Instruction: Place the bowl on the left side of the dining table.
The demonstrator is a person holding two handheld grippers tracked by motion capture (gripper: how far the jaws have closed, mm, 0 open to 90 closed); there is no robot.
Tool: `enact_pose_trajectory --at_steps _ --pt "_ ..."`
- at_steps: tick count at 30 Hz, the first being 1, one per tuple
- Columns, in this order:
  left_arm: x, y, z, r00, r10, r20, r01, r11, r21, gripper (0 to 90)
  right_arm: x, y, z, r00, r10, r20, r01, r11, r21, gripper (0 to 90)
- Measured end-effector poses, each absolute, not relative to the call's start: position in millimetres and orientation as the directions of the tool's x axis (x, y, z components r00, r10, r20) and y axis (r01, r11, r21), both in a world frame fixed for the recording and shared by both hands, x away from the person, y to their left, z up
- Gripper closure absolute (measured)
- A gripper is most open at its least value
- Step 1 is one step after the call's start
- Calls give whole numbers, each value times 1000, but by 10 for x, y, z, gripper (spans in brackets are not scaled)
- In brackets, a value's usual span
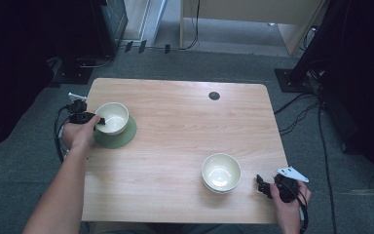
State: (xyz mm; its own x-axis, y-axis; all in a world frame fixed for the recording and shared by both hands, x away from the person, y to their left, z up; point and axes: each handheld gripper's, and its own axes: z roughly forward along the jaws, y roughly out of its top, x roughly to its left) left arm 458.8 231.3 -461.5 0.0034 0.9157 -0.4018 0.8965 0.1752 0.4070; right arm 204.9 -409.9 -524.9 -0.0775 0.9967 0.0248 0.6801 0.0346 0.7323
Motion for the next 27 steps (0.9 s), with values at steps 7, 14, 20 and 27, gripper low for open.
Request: enact_pose_trajectory --at_steps 7,14,20,27 --pt "4615 2319 -4694 -24 925 -380 914 174 367 838 2047 -4096 -5250 -81 996 25 680 36 732 125" --pt "4610 2330 -4727 -45 919 -392 914 197 356 837 2047 -4095 -5249 -81 996 25 680 37 732 125" --pt "4611 2322 -4746 -60 920 -387 909 210 359 831 2046 -4094 -5249 -79 997 25 680 36 732 125" --pt "4579 2320 -4716 -38 933 -359 869 208 449 746 2046 -4092 -5250 -79 997 25 680 36 732 125"
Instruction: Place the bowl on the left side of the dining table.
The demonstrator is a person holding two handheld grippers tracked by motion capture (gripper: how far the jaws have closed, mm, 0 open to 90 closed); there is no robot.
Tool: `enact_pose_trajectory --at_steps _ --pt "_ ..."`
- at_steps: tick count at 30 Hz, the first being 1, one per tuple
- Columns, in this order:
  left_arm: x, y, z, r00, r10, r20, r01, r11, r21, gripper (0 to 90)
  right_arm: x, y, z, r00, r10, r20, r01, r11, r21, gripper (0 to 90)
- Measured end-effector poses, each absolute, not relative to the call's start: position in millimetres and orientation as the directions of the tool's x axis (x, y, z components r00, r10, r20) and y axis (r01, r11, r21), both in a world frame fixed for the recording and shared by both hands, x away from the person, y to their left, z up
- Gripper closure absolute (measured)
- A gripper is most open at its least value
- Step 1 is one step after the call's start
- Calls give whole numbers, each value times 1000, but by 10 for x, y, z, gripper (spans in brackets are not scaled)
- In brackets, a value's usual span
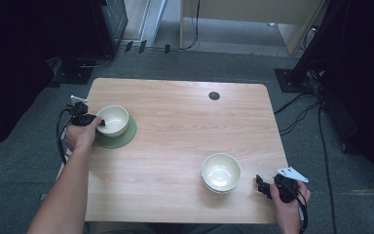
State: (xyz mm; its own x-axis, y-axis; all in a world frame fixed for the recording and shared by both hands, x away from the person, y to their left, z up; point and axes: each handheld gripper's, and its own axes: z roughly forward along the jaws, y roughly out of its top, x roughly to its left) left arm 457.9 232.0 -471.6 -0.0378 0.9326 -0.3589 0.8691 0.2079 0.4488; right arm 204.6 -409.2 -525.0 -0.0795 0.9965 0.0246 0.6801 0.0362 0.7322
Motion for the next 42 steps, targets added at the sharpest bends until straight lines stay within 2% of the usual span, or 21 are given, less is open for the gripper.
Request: enact_pose_trajectory --at_steps 2,3,8,10,12,14,17,20,22,23,24,27,34,38,42 --pt "4567 2329 -4707 -37 933 -358 855 215 472 665 2046 -4092 -5250 -80 997 25 680 36 732 125" --pt "4558 2340 -4706 -27 921 -389 848 228 479 634 2046 -4092 -5250 -80 997 24 680 37 732 125" --pt "4467 2378 -4644 -4 899 -437 775 279 567 570 2046 -4093 -5250 -80 996 26 680 36 732 125" --pt "4433 2391 -4622 2 893 -450 755 294 586 451 2046 -4093 -5250 -80 996 26 681 36 732 125" --pt "4388 2377 -4588 -2 907 -422 734 288 615 389 2046 -4093 -5250 -80 996 26 681 35 732 125" --pt "4344 2363 -4562 -5 924 -382 724 266 636 368 2046 -4092 -5250 -79 996 26 680 35 732 125" --pt "4251 2353 -4542 21 926 -376 697 256 669 344 2046 -4093 -5250 -80 996 26 681 35 732 124" --pt "4148 2311 -4531 43 954 -298 672 193 714 290 2047 -4093 -5250 -80 996 27 681 35 732 123" --pt "4074 2281 -4522 29 970 -241 654 164 739 303 2047 -4093 -5251 -80 996 27 681 35 732 122" --pt "4074 2281 -4522 29 970 -241 654 164 739 302 2047 -4093 -5250 -80 996 27 681 35 732 122" --pt "4001 2257 -4512 54 976 -212 637 130 760 303 2047 -4093 -5250 -80 996 27 681 35 732 122" --pt "3906 2258 -4487 61 973 -224 614 140 777 302 2048 -4093 -5251 -81 996 26 681 36 731 120" --pt "3740 2231 -4456 -2 985 -175 601 141 786 267 2048 -4092 -5251 -82 996 27 682 36 731 117" --pt "3628 2235 -4460 7 986 -165 576 131 807 282 2049 -4092 -5251 -83 996 27 682 37 730 115" --pt "3517 2197 -4483 41 990 -131 563 85 822 257 2050 -4092 -5251 -84 996 26 682 38 730 112"
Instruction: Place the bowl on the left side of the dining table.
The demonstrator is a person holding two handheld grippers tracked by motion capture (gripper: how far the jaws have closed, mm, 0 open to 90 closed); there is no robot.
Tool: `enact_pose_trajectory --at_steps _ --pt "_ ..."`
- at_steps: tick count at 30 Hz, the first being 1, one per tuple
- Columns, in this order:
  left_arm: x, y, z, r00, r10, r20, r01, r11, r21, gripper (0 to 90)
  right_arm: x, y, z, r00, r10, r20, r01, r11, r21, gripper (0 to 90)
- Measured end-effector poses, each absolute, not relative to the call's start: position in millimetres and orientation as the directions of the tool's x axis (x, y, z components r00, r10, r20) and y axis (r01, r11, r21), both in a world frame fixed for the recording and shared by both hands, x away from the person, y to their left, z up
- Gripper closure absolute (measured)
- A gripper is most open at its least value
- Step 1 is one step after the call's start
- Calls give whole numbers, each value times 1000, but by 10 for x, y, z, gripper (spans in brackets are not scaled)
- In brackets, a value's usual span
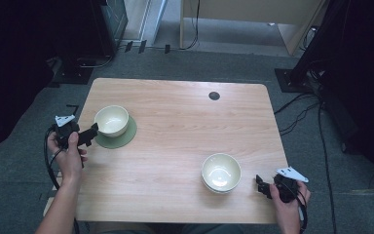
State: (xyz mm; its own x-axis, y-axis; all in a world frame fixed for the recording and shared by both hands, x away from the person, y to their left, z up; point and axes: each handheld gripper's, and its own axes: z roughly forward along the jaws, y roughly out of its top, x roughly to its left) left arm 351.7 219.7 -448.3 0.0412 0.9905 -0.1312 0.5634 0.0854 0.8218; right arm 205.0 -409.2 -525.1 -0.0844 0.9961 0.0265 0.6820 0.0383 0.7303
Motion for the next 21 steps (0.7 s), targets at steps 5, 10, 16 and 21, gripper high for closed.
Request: enact_pose_trajectory --at_steps 5,10,16,21 --pt "3386 2166 -4512 75 988 -136 543 73 837 231 2056 -4086 -5253 -87 996 28 684 39 728 93" --pt "3219 2141 -4587 80 988 -131 543 67 837 217 2080 -4058 -5260 -97 995 26 697 49 715 18" --pt "3074 2120 -4667 108 988 -114 547 37 836 215 2090 -4044 -5262 -94 995 28 704 47 708 0" --pt "2949 2132 -4788 115 987 -111 556 29 830 209 2089 -4042 -5262 -93 995 29 704 45 708 0"
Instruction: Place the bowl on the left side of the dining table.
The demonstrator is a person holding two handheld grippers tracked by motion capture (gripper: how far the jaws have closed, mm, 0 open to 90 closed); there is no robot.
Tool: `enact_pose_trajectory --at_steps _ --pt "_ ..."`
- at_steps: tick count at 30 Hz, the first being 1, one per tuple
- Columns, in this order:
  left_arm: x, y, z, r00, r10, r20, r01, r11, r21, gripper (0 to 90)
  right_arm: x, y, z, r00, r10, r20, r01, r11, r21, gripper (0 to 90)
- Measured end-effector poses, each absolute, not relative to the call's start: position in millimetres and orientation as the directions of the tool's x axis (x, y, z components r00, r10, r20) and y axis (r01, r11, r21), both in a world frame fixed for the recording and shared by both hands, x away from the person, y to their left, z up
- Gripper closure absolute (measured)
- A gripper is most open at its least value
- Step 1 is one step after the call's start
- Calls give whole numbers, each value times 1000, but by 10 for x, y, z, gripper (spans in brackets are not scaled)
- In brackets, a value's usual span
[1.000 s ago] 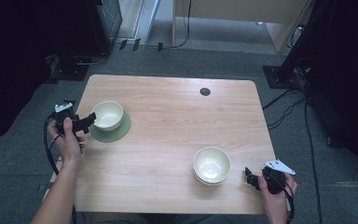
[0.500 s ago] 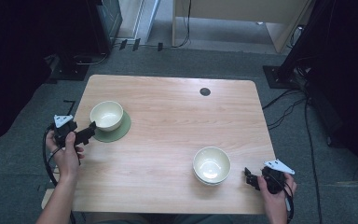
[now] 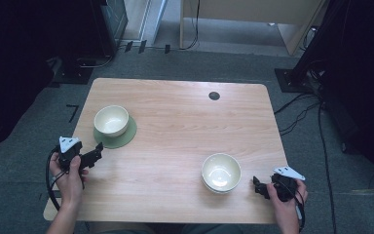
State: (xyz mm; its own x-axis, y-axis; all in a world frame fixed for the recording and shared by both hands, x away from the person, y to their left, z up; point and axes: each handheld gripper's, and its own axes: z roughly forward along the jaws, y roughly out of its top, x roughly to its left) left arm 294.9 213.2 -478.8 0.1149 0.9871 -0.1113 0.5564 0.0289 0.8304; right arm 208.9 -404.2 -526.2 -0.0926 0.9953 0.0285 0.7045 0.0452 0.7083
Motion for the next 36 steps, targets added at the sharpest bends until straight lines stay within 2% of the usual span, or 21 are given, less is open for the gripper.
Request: enact_pose_trajectory --at_steps 13,29,33,36 --pt "2640 2238 -5106 125 985 -122 592 25 806 208 2089 -4043 -5261 -93 995 27 705 47 708 0" --pt "2474 2390 -5161 160 985 -58 635 -58 770 206 2088 -4042 -5262 -93 995 28 705 46 708 0" --pt "2472 2406 -5169 167 983 -73 653 -55 755 198 2088 -4042 -5262 -93 995 28 705 46 707 0" --pt "2472 2375 -5172 173 984 -44 657 -82 750 199 2088 -4042 -5262 -93 995 28 705 46 707 0"
